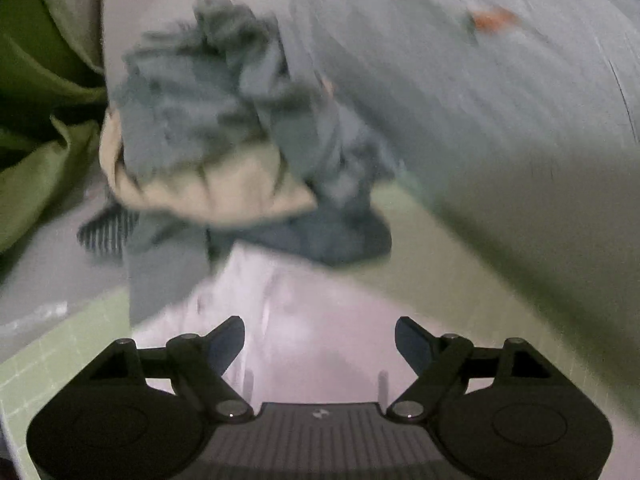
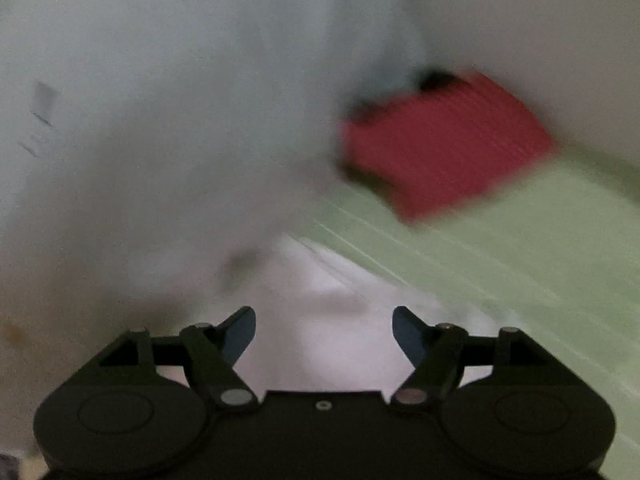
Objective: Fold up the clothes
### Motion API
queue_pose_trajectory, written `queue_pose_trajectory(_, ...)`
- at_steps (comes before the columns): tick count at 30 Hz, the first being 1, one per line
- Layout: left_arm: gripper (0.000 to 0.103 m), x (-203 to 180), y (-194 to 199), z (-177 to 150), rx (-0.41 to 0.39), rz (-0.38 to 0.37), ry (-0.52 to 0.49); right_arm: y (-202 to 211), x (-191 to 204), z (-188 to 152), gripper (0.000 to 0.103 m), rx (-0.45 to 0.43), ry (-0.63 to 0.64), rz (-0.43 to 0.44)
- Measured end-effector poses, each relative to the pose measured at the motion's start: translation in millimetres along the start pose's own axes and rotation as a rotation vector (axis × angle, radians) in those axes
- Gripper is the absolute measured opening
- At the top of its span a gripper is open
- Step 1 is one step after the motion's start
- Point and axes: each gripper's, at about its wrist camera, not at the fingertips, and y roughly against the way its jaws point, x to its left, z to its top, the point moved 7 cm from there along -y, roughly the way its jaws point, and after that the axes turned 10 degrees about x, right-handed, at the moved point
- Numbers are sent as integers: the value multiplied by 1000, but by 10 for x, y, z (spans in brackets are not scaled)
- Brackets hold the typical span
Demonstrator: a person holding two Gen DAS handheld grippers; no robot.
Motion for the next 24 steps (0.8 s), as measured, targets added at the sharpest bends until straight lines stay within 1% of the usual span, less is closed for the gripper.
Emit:
queue_pose_trajectory(2,83,-42,-15,-212,40,6,-44,-94,-306,-228,76,53,-29,-88)
queue_pose_trajectory(4,83,-96,-18,-378,79,9,-55,-165,-538,-404,76,92,-46,-140)
queue_pose_trajectory(5,83,-134,-14,-442,92,-3,-60,-196,-583,-451,76,105,-51,-147)
queue_pose_trajectory(7,83,-232,-1,-551,114,-25,-78,-255,-546,-454,76,107,-40,-140)
queue_pose_trajectory(9,83,-375,13,-625,122,-39,-124,-314,-509,-457,75,109,-29,-134)
queue_pose_trajectory(10,83,-446,15,-664,129,-45,-149,-344,-491,-458,73,110,-23,-131)
queue_pose_trajectory(11,83,-513,8,-710,142,-51,-172,-365,-480,-464,57,108,-17,-132)
queue_pose_trajectory(12,83,-578,-5,-764,163,-51,-200,-364,-500,-472,43,99,-13,-142)
queue_pose_trajectory(13,83,-643,-18,-819,185,-51,-228,-367,-539,-460,13,93,-21,-146)
queue_pose_trajectory(14,83,-697,-22,-873,196,-56,-250,-364,-575,-450,6,91,-37,-134)
queue_pose_trajectory(15,83,-751,-26,-928,206,-61,-273,-361,-612,-440,5,88,-54,-121)
queue_pose_trajectory(16,83,-805,-30,-992,219,-75,-297,-346,-646,-435,2,85,-63,-110)
queue_pose_trajectory(18,83,-886,-40,-1145,257,-93,-342,-220,-708,-475,0,69,-31,-116)
queue_pose_trajectory(19,83,-901,-58,-1216,272,-87,-361,-149,-741,-502,0,60,-11,-124)
queue_pose_trajectory(22,83,-923,-125,-1421,324,-61,-415,129,-911,-634,0,40,35,-179)
queue_pose_trajectory(24,83,-907,-187,-1550,370,-36,-444,280,-1055,-761,0,51,59,-233)
